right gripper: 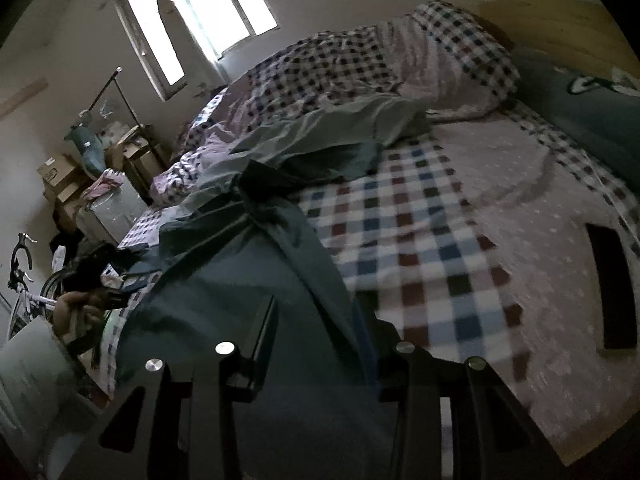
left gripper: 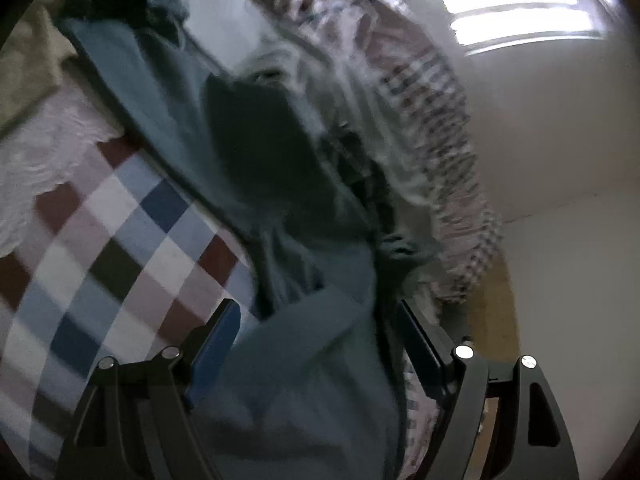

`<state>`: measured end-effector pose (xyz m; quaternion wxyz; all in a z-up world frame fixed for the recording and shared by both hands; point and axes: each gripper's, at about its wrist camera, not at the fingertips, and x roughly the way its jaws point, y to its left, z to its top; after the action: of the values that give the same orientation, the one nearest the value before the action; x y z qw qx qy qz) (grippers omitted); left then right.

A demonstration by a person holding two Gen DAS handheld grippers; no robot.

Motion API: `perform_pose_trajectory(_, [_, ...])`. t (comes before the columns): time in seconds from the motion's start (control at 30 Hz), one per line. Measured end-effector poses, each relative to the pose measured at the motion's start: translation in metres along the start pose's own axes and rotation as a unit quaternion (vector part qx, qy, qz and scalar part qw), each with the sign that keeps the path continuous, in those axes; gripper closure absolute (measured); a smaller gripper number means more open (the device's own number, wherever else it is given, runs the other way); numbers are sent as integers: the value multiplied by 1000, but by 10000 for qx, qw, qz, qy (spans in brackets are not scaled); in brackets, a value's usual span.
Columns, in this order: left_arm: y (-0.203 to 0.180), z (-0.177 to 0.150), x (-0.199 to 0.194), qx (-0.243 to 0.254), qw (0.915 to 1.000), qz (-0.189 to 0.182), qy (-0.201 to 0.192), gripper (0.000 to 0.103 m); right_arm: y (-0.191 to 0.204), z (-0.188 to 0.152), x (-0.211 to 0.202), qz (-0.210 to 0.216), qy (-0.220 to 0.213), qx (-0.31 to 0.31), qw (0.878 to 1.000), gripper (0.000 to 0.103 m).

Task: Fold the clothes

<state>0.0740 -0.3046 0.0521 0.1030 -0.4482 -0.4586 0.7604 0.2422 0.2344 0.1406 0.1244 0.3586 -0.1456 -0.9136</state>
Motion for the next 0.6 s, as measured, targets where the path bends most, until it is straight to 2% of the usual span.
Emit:
perform_pose_trajectory(0.13, [5,14,31,-77,9997,207,63,20,5,12,22,59,47,-119,9999,62])
perform_pose_trajectory(0.23, [1,27,43,-2,9996,284,-94,20,5,25,44,10,128,-191,9997,61])
perform_pose_trajectory(0.27, [0,32,47,-9,9993,342,-137,23,5,30,50,0,142,-219,9997,61])
perform_pose_trajectory(0.3, [0,36,51,-24,9990,400,-174,28,5,35,57,-7,156,-245,9996,61])
perform_pose_trajectory(0.4, [3,47,65,-23,9973,710,-198,60,7,53,79,-1,125,-362,9993,61])
perform_pose_trajectory(0.43, [4,52,70,-54,9964,828,-191,77,7,58,85,10,94,-403,9991,61])
perform_pose_trajectory(0.47, [5,56,72,-67,9959,878,-208,88,8,66,94,17,58,-436,9990,61])
perform_pose_trajectory(0.5, [5,61,73,-53,9954,924,-259,96,7,72,103,44,37,-422,9991,61])
perform_pose_trajectory(0.6, [1,79,70,-31,9954,800,-531,97,6,87,128,117,-10,-363,9993,61])
